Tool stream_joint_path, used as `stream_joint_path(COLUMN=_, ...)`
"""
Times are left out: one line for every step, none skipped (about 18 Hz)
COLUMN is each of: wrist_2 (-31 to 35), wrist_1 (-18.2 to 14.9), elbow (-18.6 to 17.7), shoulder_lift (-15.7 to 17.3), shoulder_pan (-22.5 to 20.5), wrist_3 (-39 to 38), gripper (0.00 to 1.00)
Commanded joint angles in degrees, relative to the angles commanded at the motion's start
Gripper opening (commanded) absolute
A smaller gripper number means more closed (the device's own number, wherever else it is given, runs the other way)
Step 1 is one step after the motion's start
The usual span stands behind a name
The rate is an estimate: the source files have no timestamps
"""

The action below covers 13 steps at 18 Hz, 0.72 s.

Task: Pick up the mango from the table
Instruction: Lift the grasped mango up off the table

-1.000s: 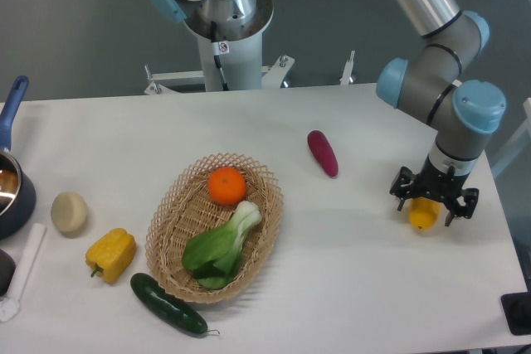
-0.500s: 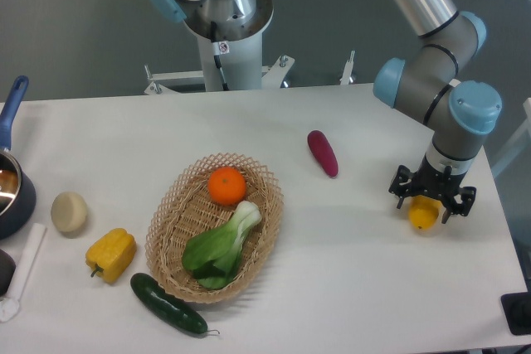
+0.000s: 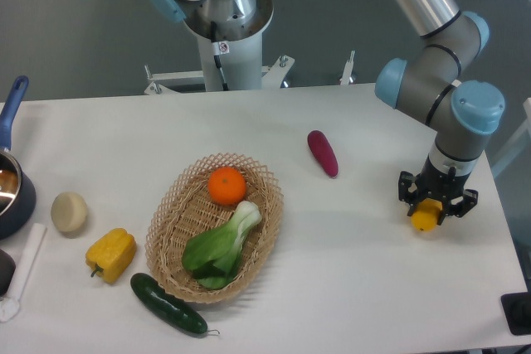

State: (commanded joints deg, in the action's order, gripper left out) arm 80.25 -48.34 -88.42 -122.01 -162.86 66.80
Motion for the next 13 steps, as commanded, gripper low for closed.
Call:
stream_joint_path(wrist_2=-0.35, wrist_1=0.0, elbow=-0.09, shoulder_lift=1.49, shoulder_pan=0.09, wrist_3=-0.61, gripper=0.32)
stream_joint_path(wrist_2=-0.88, wrist_1=0.0, elbow=0.0, shoulder_lift=3.16, shoulder_pan=0.7, wrist_3=-2.36, gripper=0.32)
stream_joint_path(wrist_2=-2.27, wrist_1=0.0, elbow=0.09, shoulder_lift=4.83, shoulder_pan=1.4, wrist_3=-5.07, gripper=0.33)
stream_joint_path(wrist_2=-4.72, wrist_1=0.0, elbow=0.35, shoulder_lift=6.33, shoulder_pan=1.76, wrist_3=-8.06, gripper=0.33)
stream_joint_path(wrist_2=-7.88, wrist_1=0.0, elbow=0.7, shoulder_lift=7.73, shoulder_pan=1.85, wrist_3=-11.22, gripper=0.33)
stream_joint_path(wrist_2=-11.22, wrist_1=0.0, elbow=0.96, shoulder_lift=8.88, shoulder_pan=1.93, wrist_3=-14.21, gripper=0.33)
stream_joint_path(wrist_2=-13.69, wrist_1=0.0, elbow=1.4, shoulder_lift=9.94, shoulder_pan=2.02, wrist_3=-17.11, gripper=0.33)
stream_joint_path(wrist_2=-15.45, wrist_1=0.0, elbow=1.58, shoulder_lift=11.34, shoulder_pan=2.02, wrist_3=-19.49, gripper=0.33)
stream_joint_path(wrist_2=-16.6, wrist_1=0.0, elbow=1.58, shoulder_lift=12.57, shoulder_pan=2.2, wrist_3=-21.43, gripper=0.33)
stream_joint_path(wrist_2=-17.31, wrist_1=0.0, elbow=1.58, shoulder_lift=13.63, shoulder_pan=2.89, wrist_3=-23.19, gripper=0.33)
stream_joint_path(wrist_2=-17.49, wrist_1=0.0, elbow=1.58, shoulder_lift=14.33, shoulder_pan=3.86, wrist_3=-24.6, gripper=0.33)
stream_joint_path(wrist_2=-17.49, wrist_1=0.0, elbow=1.67, shoulder_lift=15.04, shoulder_pan=4.74, wrist_3=-25.83, gripper=0.33)
stream_joint_path(wrist_2=-17.49, wrist_1=0.09, elbow=1.67, shoulder_lift=15.65, shoulder_pan=5.18, wrist_3=-26.8, gripper=0.33)
